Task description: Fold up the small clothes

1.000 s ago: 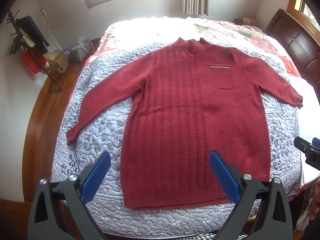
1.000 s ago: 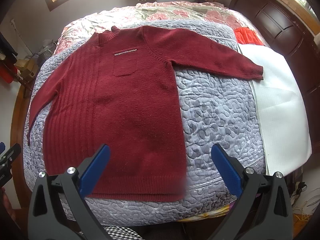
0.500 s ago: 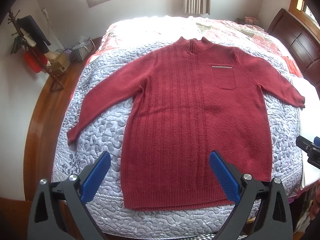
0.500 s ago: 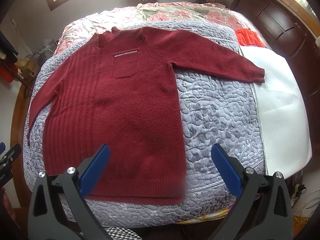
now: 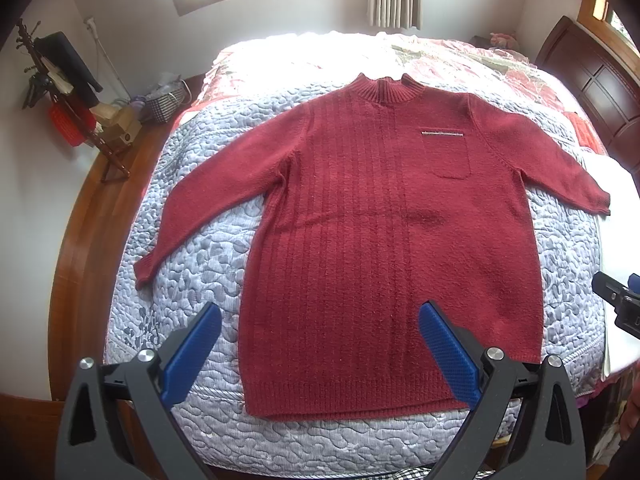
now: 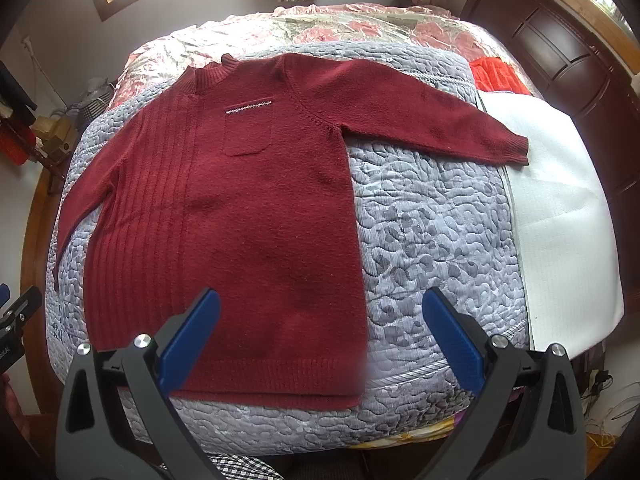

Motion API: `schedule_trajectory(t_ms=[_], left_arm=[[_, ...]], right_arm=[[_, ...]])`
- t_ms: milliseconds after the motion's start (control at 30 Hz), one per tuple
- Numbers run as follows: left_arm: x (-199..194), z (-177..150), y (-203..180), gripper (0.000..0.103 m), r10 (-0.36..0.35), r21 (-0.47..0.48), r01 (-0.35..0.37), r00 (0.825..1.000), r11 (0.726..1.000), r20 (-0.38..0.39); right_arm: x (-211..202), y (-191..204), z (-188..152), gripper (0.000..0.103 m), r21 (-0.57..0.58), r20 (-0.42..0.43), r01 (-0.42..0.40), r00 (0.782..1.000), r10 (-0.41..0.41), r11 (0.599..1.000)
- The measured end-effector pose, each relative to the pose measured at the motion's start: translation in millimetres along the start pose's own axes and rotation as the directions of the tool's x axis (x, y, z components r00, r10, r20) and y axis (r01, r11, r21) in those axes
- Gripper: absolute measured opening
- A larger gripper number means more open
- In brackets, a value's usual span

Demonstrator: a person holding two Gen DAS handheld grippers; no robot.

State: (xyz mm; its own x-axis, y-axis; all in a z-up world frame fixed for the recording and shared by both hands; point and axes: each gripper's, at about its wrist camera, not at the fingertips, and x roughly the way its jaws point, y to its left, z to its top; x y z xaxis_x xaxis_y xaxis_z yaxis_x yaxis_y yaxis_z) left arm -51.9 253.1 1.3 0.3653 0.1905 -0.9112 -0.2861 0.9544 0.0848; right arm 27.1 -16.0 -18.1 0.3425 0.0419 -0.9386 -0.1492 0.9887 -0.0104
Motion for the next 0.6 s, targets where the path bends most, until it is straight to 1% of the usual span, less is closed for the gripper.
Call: schedule_trajectory(t_ms=[200, 400, 533, 600], left_arm=[[-1.6, -0.4, -7.6, 0.099, 0.006, 0.005, -0.006, 1.000, 1.000, 0.000], [1.9, 2.2, -17.2, 0.099, 0.016, 0.008, -0.016, 1.000, 1.000, -0.003], [13.3, 11.2, -31.7, 0.099, 0.023, -0.002, -0.023, 1.000, 1.000, -0.012], [23.1, 22.0, -48.3, 0.099, 0.016, -0.002, -0.016, 1.000, 1.000, -0.006]], right_arm=[[0.5, 0.2, 0.0, 0.100, 0.000, -0.002, 0.001, 1.000, -0.001, 1.000], [7.1, -14.1, 2.3, 0.100, 0.004, -0.006, -0.018, 1.000, 0.018, 1.000], [22.0, -41.4, 13.9, 0.100, 0.036, -0.012, -0.066, 0.998, 0.066, 0.997], [31.8, -61.3, 23.5, 0.100, 0.061, -0.012, -0.085, 0.996, 0.086, 0.994]])
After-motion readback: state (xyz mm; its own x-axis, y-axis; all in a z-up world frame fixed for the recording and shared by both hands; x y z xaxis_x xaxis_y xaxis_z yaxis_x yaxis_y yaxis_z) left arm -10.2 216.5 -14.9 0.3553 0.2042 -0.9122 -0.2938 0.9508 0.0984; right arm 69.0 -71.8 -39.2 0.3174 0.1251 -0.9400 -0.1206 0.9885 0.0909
